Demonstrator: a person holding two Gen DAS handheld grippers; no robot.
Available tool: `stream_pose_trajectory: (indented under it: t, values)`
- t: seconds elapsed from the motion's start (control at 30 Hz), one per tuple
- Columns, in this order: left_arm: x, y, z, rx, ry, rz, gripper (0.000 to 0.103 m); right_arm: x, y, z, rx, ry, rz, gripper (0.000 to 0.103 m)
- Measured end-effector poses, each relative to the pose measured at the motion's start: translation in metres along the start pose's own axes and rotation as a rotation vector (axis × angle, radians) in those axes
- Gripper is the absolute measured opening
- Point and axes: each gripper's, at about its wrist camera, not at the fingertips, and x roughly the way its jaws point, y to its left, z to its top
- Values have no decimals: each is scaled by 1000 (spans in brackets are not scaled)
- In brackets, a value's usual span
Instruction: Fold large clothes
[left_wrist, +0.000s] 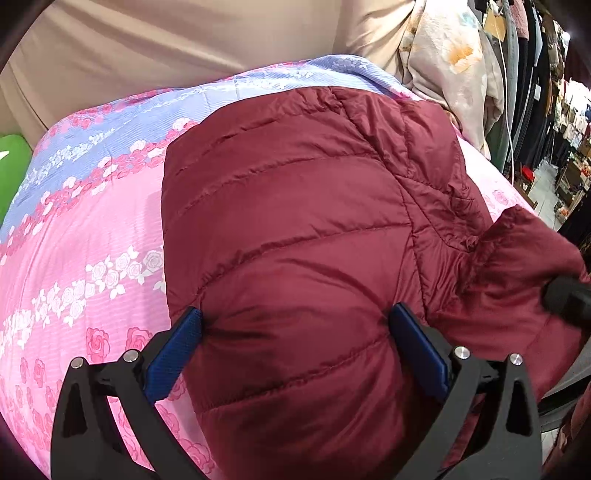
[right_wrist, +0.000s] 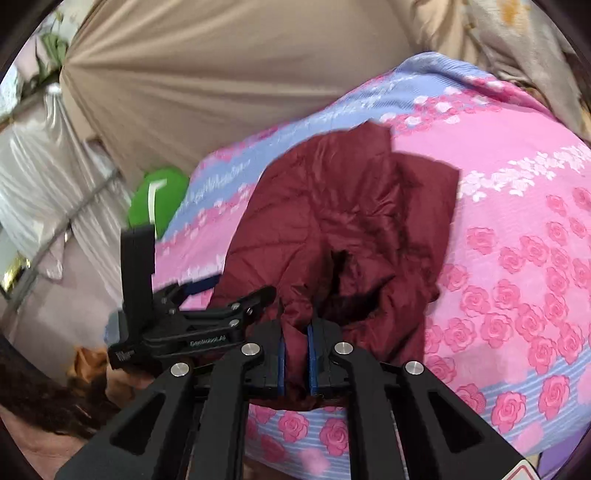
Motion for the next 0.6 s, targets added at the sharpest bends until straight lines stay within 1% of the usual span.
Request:
stream_pose_trajectory:
  t: [0.07,0.13,0.23,0.27,0.37,0.4,0.47,0.5,0.53,0.57,0.6]
  values:
    - [-1,1,0,-8,-3,-9,98,-10,-8,-3,17,-37,-7,4]
    - [-2,2,-1,-12,-4,-11,98,-8,-23,-11,48,-32,-21,3]
    - [0,1,-2,-7,-3,-1,98,11,-49,-28,125,32,-53,3]
    - [2,-1,-3,-2,0,1,98,23,-58,-35,153,68,-58,3]
    - [4,-5,-4,17,5,16,98,43,-74,-49,204,118,-29,2]
    - [4,-6,-4,20,5,20,98,46,-76,-50,208,128,-21,1]
    - [5,-5,-3,15,6,19,98,43,-76,-46,203,137,-14,3]
    - [5,-4,-3,9,8,15,98,37,-73,-42,185,131,-20,7]
    - [5,-3,-2,0,9,10,98,30,-71,-37,169,115,-29,15]
    - [4,-1,-1,-13,8,3,98,19,-66,-29,151,84,-27,19]
    - [4,1,-1,-22,8,-2,98,10,-63,-21,140,53,-21,27]
